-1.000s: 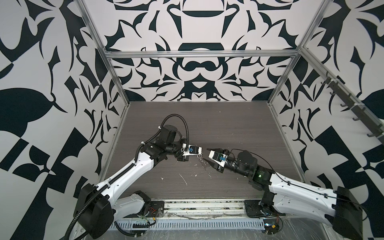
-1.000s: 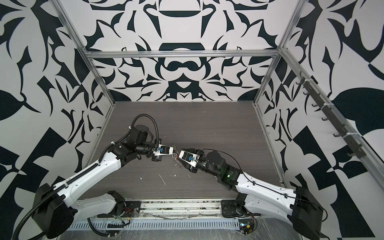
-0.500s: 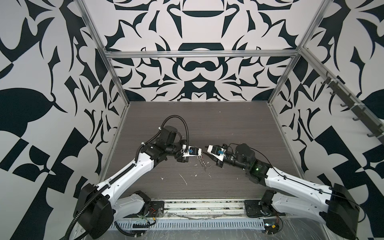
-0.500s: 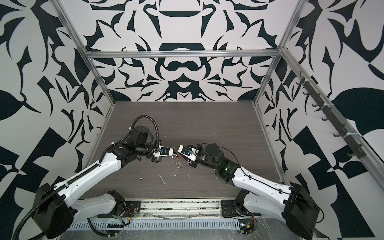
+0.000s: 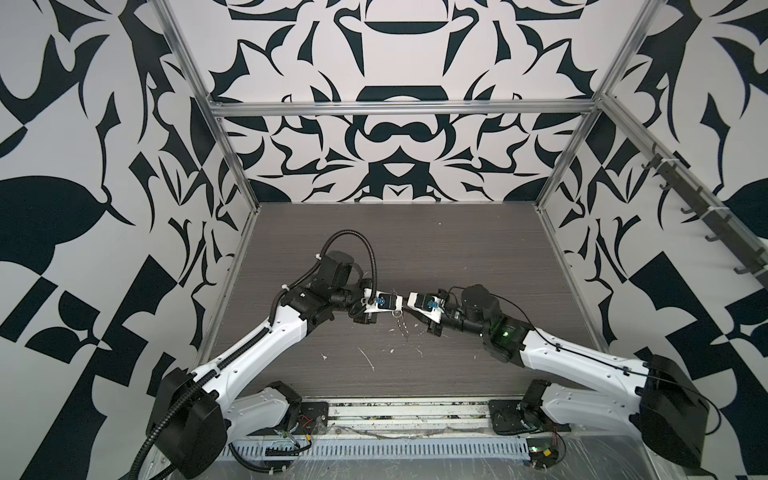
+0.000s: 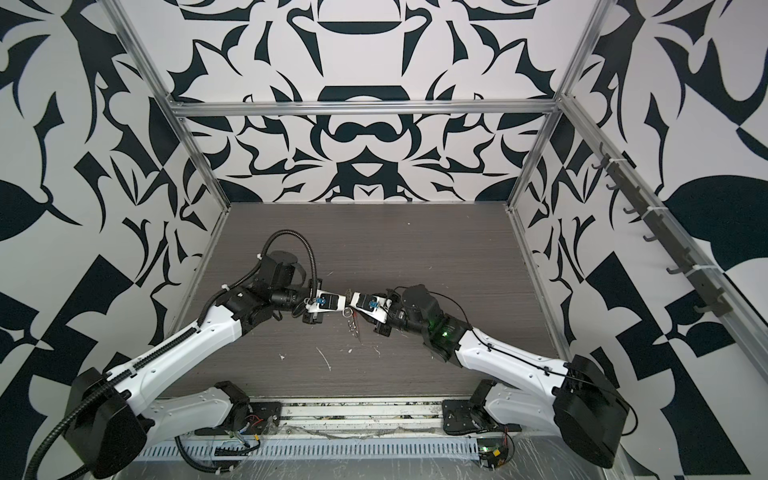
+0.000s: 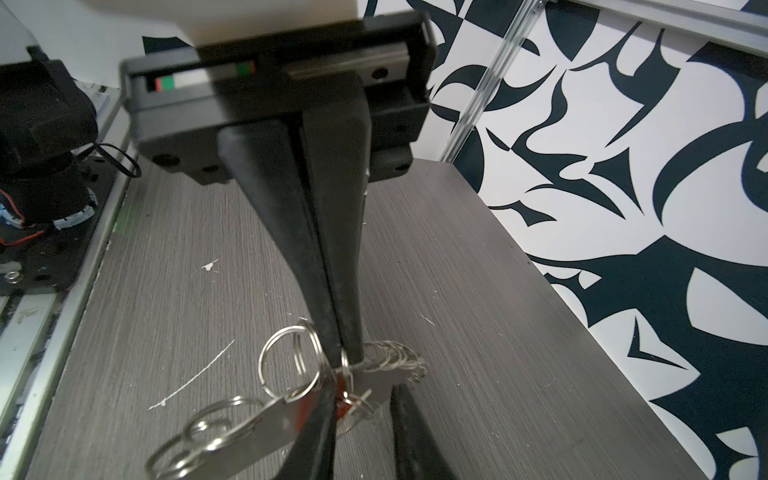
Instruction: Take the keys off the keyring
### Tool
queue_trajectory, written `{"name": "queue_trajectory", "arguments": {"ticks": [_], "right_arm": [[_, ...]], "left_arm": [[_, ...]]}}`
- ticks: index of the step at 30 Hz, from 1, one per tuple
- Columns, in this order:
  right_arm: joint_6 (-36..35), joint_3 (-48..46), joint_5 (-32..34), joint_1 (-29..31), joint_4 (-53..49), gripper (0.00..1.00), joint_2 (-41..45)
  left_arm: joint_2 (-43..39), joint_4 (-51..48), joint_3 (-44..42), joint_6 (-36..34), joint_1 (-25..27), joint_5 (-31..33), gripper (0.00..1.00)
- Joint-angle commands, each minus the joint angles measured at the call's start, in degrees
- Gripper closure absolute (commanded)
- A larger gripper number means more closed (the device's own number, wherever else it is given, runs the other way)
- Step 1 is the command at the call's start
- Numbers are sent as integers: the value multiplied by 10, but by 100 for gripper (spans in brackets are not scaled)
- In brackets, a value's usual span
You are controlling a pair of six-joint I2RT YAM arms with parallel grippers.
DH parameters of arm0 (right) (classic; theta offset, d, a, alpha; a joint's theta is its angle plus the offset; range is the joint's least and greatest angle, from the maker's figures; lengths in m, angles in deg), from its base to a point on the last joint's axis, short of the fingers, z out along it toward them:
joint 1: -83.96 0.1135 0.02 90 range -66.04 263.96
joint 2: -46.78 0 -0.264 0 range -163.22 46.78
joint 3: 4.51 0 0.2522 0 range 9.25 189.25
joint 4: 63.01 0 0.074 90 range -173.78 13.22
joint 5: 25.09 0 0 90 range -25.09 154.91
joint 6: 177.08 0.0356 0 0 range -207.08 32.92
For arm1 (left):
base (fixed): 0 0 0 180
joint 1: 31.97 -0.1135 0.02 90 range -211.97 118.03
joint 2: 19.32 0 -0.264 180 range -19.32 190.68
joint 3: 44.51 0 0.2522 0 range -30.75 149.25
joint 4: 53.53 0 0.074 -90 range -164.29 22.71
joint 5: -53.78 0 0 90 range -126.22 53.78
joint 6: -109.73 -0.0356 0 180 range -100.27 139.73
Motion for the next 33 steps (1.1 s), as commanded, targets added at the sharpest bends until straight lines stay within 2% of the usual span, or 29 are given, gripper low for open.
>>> {"name": "queue_trajectory", "arguments": {"ticks": [1,7,13,20,24,25,33], "right_arm": [[6,29,-17,-1,22,76,-2],[3,39,-24,-1,21,82,-9],[-8,51,-23,-1,-2,100,-12],[-39,42,7,-1,6,100,8],[-86,26,36,-1,39,100,36],[-99,24,44,0,44,100,43],[-197,12,94,7,88,100,76]], "left_arm": [[-13,22,-7,3,-2,-28,100],[-13,26,-8,4,-2,-32,100],[-20,30,-11,3,-2,-34,100],[-27,26,-14,2,-2,-18,100],[-35,21,-16,0,-14,-14,78],[-36,22,-15,0,-18,-15,76],[-33,73,-6,20,-39,-52,78]]}}
